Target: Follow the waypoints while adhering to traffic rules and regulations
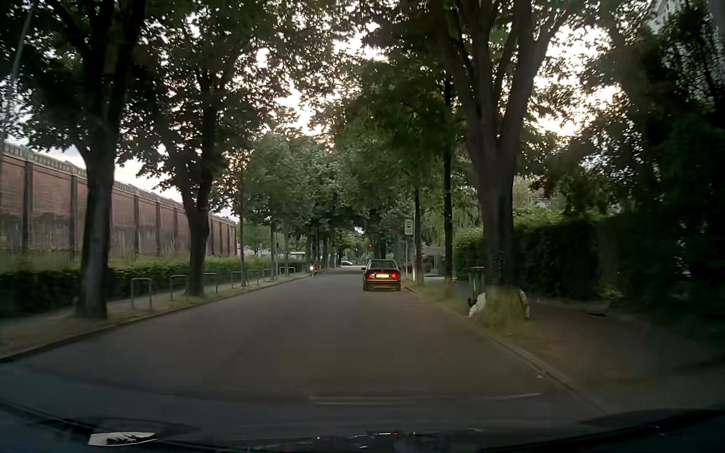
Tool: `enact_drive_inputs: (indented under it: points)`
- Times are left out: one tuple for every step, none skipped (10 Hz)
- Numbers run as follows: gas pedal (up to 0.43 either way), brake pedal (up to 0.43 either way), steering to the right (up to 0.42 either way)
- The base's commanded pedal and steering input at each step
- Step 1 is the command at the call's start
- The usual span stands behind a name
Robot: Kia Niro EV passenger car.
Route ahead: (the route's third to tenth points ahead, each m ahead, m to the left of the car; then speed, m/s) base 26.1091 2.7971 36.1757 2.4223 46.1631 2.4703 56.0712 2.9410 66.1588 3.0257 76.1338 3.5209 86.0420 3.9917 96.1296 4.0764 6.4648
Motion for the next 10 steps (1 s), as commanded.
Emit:
enact_drive_inputs:
  points:
    - [0.000,0.000,-0.008]
    - [0.000,0.000,-0.011]
    - [0.000,0.000,-0.014]
    - [0.000,0.000,-0.016]
    - [0.000,0.000,-0.017]
    - [0.000,0.000,-0.018]
    - [0.000,0.000,-0.021]
    - [0.000,0.000,-0.027]
    - [0.000,0.000,-0.035]
    - [0.000,0.000,-0.045]
